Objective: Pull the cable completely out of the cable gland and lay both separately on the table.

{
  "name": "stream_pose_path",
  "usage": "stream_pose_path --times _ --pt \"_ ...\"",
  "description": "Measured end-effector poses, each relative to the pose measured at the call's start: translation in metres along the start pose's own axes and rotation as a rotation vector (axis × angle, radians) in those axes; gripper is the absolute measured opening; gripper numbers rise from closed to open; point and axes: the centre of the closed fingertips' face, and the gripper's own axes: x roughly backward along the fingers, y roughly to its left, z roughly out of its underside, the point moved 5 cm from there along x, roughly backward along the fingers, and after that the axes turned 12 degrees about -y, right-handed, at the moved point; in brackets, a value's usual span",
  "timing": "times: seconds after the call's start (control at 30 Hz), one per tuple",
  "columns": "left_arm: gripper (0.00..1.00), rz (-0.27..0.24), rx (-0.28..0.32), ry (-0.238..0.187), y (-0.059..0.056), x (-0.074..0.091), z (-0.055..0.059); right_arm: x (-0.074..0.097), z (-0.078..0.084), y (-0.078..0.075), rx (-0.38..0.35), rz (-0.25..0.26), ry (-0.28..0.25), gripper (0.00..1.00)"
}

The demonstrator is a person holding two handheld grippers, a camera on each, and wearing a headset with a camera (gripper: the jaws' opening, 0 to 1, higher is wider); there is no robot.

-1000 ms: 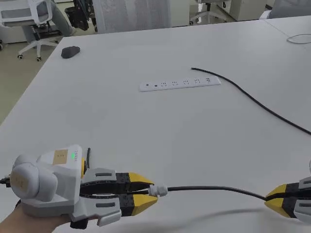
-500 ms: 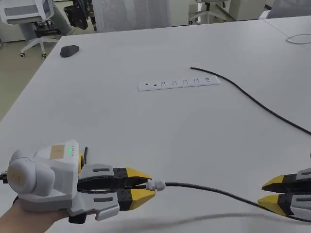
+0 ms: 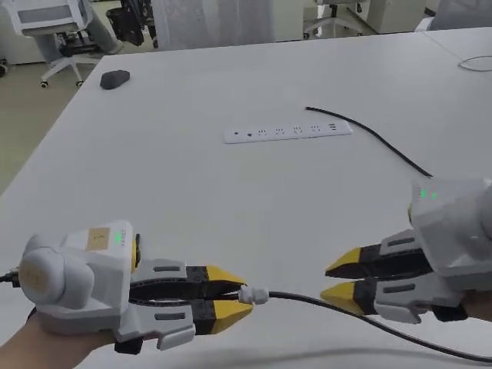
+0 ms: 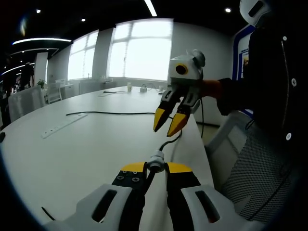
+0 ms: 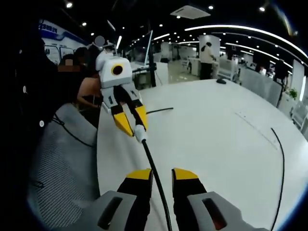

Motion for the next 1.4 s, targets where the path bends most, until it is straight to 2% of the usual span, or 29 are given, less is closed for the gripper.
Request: stream_pose_path --times 0.13,0.2,0.27,0.5,0.57,0.83,0.97,1.1,1.4 --pt "0.15 0.01 -0.001 0.007 -0.002 -0.001 0.001 -0.015 -0.009 0.007 0.019 -0.056 0.006 0.1" --pt "0.15 0.014 -0.002 0.009 -0.003 -0.001 0.001 -0.021 -0.011 0.01 0.051 -0.078 0.009 0.1" --pt "0.15 0.016 -0.004 0.009 -0.004 -0.001 0.0 -0.023 -0.011 0.013 0.053 -0.097 0.02 0.09" --pt "0.15 0.018 -0.017 0.004 -0.008 -0.002 -0.001 -0.031 -0.004 0.018 0.064 -0.119 0.051 0.06" --pt "0.15 0.019 -0.025 0.004 -0.009 -0.003 -0.002 -0.033 -0.002 0.018 0.058 -0.121 0.058 0.01" --pt "0.15 0.021 -0.024 0.002 -0.008 -0.002 -0.002 -0.032 -0.003 0.018 0.064 -0.112 0.06 0.0" --pt "0.15 0.016 -0.027 0.005 -0.007 -0.002 -0.002 -0.027 0.002 0.015 0.074 -0.098 0.088 0.0" --pt "0.15 0.01 -0.032 -0.008 -0.006 -0.001 -0.003 -0.015 0.007 0.009 0.043 -0.076 0.079 0.0" --pt "0.15 -0.012 -0.032 -0.008 -0.001 0.004 -0.004 0.016 0.028 -0.008 -0.004 0.023 0.121 0.0"
